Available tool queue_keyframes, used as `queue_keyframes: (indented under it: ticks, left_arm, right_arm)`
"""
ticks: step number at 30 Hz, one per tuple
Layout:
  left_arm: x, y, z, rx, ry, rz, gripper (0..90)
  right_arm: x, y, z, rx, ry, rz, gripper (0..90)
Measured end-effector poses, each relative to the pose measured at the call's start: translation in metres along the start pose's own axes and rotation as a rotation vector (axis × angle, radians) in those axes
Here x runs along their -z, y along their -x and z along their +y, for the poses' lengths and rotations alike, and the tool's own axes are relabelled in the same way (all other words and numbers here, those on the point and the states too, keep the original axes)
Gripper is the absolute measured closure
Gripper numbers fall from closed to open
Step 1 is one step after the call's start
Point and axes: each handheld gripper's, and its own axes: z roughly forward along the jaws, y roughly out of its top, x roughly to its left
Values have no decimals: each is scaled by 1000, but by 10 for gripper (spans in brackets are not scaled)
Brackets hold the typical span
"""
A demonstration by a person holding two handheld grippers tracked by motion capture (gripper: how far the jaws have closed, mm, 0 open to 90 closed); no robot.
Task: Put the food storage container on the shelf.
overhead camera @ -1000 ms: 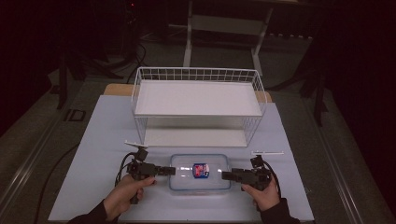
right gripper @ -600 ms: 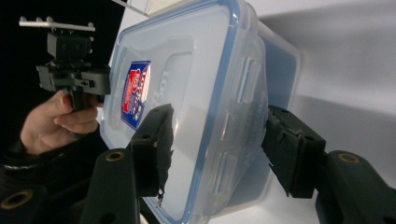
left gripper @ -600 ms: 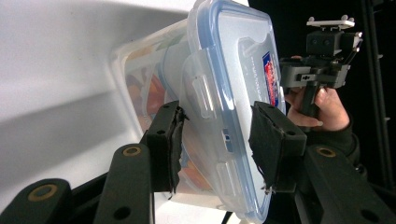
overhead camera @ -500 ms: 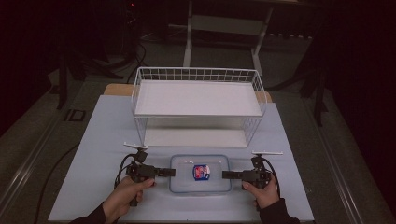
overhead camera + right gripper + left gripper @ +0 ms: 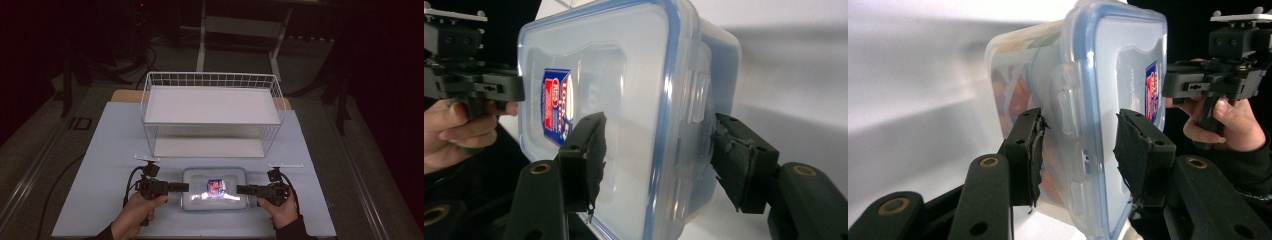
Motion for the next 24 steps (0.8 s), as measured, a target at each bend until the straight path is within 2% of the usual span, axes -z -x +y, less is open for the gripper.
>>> queue_keyframes:
  ticks: [2, 4, 8, 14, 19, 21, 24]
  left_arm:
    - [0, 4, 1, -33, 18, 22, 537]
    - [-1, 5, 4, -36, 28, 25, 534]
    - [1, 9, 12, -51, 58, 29, 536]
    - [7, 10, 32, -68, 83, 45, 538]
    - [13, 12, 50, -77, 141, 45, 537]
    - [16, 12, 56, -97, 168, 48, 538]
    - [15, 8, 63, -97, 202, 48, 538]
  right_arm:
    - [2, -5, 1, 34, 15, -24, 404]
    - [3, -9, 3, 53, 27, -42, 404]
    - [4, -6, 11, 37, 51, -29, 404]
    - [3, -8, 29, 48, 96, -17, 404]
    - [2, -11, 49, 58, 121, -10, 404]
    - [2, -13, 59, 71, 123, -8, 404]
    - [0, -13, 70, 80, 130, -8, 403]
